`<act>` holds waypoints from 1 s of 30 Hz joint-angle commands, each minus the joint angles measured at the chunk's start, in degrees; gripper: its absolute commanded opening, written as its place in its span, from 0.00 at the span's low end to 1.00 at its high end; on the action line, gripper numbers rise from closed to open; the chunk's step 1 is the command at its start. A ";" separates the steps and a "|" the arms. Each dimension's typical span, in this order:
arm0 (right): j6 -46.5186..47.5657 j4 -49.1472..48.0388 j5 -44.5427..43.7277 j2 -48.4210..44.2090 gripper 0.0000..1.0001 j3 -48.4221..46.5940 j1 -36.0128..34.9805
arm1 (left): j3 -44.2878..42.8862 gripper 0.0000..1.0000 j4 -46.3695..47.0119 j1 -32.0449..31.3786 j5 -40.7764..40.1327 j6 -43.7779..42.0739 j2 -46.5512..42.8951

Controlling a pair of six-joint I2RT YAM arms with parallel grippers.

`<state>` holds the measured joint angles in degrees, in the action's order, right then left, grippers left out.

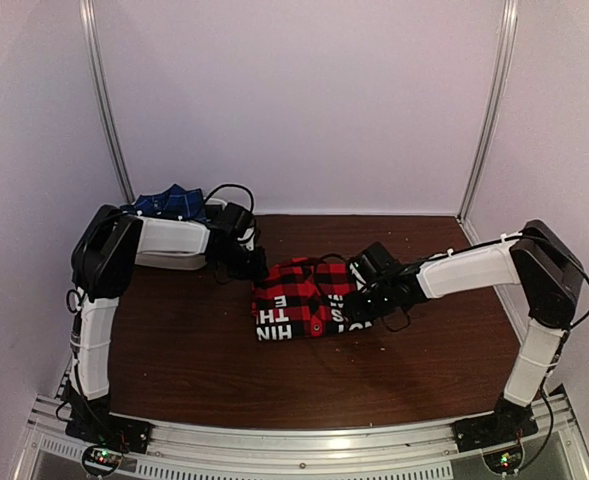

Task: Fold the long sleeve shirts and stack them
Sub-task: Smooth out the square-folded shirt at the center of the board, then turn over the square folded shirt at the center of the board.

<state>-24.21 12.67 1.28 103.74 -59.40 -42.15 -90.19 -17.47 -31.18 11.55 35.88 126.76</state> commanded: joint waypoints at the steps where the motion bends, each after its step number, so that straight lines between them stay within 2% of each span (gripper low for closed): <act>1: -3.72 2.16 4.02 -2.32 0.53 4.02 -2.17 | -0.98 0.20 -1.19 0.42 0.53 -1.69 -3.81; 6: -5.99 2.58 4.28 -6.59 0.53 6.93 -2.75 | 5.88 0.29 -0.72 0.42 1.32 -0.29 -13.36; 10: -7.44 2.08 4.51 -9.97 0.54 8.13 -2.67 | 14.97 0.41 1.96 0.44 5.86 1.84 -19.19; 17: -7.48 1.60 1.91 -13.27 0.58 7.14 -0.74 | 24.86 0.58 7.61 0.43 11.69 4.20 -22.16; 24: -6.28 1.28 1.88 -13.98 0.59 6.57 1.51 | 25.62 0.62 8.50 -0.05 11.98 4.71 -18.88; 30: -6.07 0.52 1.99 -14.65 0.59 7.31 2.13 | 25.31 0.59 8.13 -0.95 11.28 4.89 -15.65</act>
<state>-30.81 13.87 4.45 91.11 -51.92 -40.49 -64.58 -11.33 -31.44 22.79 40.29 108.81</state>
